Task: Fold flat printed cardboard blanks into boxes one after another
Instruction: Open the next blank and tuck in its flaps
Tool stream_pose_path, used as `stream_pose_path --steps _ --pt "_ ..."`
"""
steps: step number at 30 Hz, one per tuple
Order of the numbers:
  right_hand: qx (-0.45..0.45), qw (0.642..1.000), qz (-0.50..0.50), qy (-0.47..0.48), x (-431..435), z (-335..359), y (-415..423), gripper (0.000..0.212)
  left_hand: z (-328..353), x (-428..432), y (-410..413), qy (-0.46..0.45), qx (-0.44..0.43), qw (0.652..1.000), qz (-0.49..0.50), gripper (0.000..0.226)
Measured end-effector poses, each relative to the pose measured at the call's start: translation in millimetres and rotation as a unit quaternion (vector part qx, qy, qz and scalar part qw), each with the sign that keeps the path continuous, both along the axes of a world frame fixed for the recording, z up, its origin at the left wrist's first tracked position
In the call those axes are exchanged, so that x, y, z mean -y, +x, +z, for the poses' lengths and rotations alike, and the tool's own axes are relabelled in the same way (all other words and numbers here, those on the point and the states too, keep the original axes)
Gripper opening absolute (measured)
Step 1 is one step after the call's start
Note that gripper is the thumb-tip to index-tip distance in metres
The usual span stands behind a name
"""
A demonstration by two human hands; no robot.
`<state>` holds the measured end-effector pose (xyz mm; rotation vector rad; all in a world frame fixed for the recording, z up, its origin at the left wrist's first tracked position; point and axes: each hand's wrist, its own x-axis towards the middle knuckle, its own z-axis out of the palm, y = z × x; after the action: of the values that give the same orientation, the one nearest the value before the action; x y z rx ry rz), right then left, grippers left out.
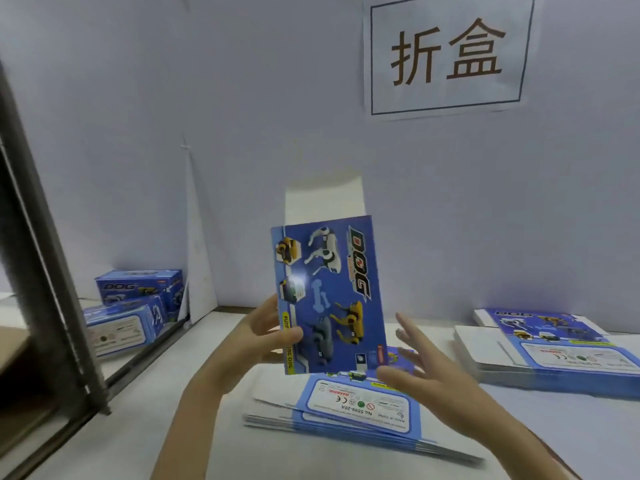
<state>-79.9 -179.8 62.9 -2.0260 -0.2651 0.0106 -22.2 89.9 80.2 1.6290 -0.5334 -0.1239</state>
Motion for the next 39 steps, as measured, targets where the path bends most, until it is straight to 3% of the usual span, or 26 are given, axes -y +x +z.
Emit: stream_pose_path --steps 4,7,8,9,11,13,14,16,18,24,29,33,35,37,39 --pt "-0.037 0.972 0.014 -0.232 -12.4 -32.4 12.7 0.077 1.3 -41.7 23.5 -0.144 -0.148 0.967 0.151 0.044" --pt "-0.047 0.95 0.027 -0.307 -22.3 -46.6 25.1 0.078 37.8 -66.2 50.5 -0.444 -0.144 0.862 0.201 0.039" --pt "-0.04 0.944 0.021 -0.326 -24.2 -52.4 29.1 0.078 49.4 -68.4 56.1 -0.492 -0.107 0.836 0.217 0.037" --pt "-0.031 0.94 0.018 -0.341 -24.5 -58.6 32.9 0.078 56.6 -64.4 59.2 -0.47 -0.066 0.844 0.25 0.036" --pt "-0.013 0.93 0.021 -0.367 -23.9 -72.0 38.2 0.079 48.6 -43.8 62.1 -0.305 -0.013 0.911 0.279 0.025" --pt "-0.008 0.915 0.016 -0.403 -22.9 -83.2 39.0 0.079 18.3 -15.3 56.3 -0.012 0.055 0.967 0.249 0.026" --pt "-0.001 0.908 0.015 -0.419 -22.2 -88.1 39.5 0.078 -1.2 -1.3 51.7 0.137 0.091 0.968 0.19 0.032" --pt "0.016 0.896 0.019 -0.443 -20.7 -94.3 39.6 0.071 -50.3 26.4 42.8 0.401 0.126 0.907 0.043 0.046" --pt "0.037 0.89 0.022 -0.453 -18.4 -96.7 38.9 0.066 -88.6 48.5 31.1 0.532 0.15 0.832 -0.037 0.066" --pt "0.057 0.856 0.029 -0.513 -16.1 -91.4 38.1 0.063 -113.4 60.3 30.8 0.557 0.29 0.778 -0.038 0.076" --pt "0.189 0.752 0.002 -0.632 -20.0 -93.0 22.4 0.03 -117.6 68.5 35.7 0.591 0.427 0.684 -0.011 0.06" --pt "0.27 0.695 0.016 -0.666 -19.0 -94.7 25.2 0.034 -124.7 72.4 28.6 0.545 0.55 0.632 0.036 0.046" --pt "0.297 0.673 0.012 -0.677 -14.1 -93.5 20.0 0.024 -127.7 75.1 19.3 0.52 0.583 0.622 0.054 0.05" --pt "0.299 0.697 0.027 -0.651 -11.9 -99.6 9.6 0.022 -129.8 74.4 8.1 0.505 0.59 0.627 0.062 0.051" --pt "0.335 0.682 0.031 -0.65 -5.1 -105.8 -2.6 0.024 -132.6 74.4 -6.3 0.488 0.604 0.626 0.067 0.047"
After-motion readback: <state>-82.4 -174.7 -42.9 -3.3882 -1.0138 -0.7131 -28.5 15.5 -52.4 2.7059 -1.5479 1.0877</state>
